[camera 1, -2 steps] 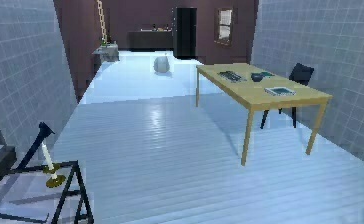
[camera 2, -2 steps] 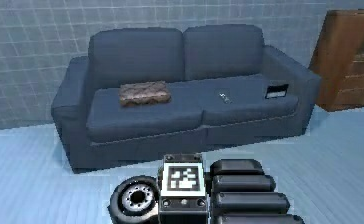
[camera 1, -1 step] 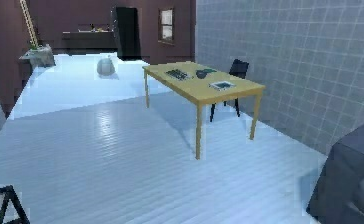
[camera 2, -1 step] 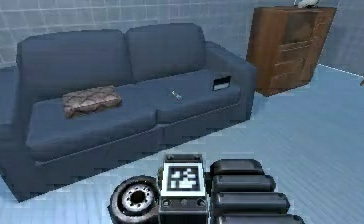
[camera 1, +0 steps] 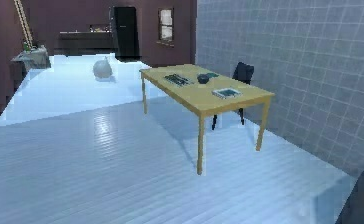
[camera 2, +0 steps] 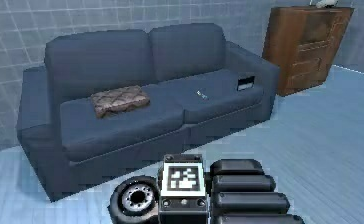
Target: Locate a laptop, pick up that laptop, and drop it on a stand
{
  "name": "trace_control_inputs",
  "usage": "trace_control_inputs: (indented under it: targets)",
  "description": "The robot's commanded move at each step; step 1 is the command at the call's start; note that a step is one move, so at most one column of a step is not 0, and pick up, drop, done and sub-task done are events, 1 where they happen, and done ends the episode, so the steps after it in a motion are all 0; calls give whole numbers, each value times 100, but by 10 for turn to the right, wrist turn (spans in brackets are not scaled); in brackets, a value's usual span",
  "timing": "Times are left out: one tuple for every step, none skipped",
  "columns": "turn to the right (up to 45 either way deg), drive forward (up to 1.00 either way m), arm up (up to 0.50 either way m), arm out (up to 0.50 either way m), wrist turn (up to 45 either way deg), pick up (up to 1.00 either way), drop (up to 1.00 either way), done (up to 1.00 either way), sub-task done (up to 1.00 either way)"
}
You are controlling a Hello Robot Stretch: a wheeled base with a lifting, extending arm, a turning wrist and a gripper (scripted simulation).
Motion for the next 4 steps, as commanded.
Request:
trace_control_inputs:
  targets:
    - [-450,0,0,0,0,0,0,0,0]
    - [-450,0,0,0,0,0,0,0,0]
    - [-450,0,0,0,0,0,0,0,0]
    - [-360,0,0,0,0,0,0,0,0]
